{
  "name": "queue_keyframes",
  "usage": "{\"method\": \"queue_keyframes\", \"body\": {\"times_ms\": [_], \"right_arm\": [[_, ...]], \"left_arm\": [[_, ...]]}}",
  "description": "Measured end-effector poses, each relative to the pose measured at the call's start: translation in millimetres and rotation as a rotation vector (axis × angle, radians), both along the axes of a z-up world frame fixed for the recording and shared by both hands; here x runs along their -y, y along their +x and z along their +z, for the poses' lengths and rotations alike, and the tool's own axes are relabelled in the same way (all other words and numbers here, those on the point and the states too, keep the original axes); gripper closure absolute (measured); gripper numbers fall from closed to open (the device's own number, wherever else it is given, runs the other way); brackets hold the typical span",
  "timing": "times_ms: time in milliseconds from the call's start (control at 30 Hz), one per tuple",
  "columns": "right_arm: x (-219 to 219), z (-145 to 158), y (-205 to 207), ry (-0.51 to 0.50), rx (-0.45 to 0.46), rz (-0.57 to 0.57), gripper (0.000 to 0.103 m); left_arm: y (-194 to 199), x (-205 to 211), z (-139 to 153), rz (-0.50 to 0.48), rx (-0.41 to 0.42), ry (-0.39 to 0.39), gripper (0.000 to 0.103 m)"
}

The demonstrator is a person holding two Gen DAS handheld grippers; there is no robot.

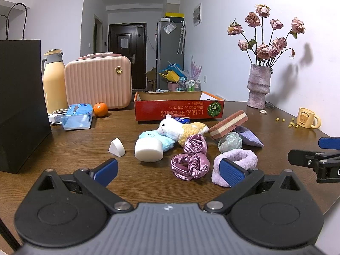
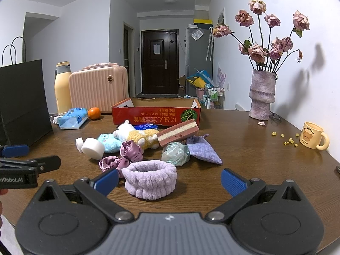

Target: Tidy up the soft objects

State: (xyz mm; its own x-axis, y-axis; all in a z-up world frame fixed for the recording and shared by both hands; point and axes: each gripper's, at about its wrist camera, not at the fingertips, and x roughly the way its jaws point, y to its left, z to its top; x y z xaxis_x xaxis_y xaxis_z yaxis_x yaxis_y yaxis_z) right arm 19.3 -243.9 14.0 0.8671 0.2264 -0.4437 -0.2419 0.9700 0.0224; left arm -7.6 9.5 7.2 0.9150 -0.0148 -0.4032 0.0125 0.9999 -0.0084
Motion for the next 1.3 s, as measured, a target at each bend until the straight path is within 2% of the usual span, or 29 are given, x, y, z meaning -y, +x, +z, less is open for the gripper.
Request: {"method": "queue_keyframes", "body": {"times_ms": [1300], "right_arm": [[-3.6, -2.0, 3.0, -0.010, 0.007, 0.001, 0.000]], "left_arm": [[2.4, -3.2, -1.3, 0.002, 0.003, -0.008, 0.000]]}}
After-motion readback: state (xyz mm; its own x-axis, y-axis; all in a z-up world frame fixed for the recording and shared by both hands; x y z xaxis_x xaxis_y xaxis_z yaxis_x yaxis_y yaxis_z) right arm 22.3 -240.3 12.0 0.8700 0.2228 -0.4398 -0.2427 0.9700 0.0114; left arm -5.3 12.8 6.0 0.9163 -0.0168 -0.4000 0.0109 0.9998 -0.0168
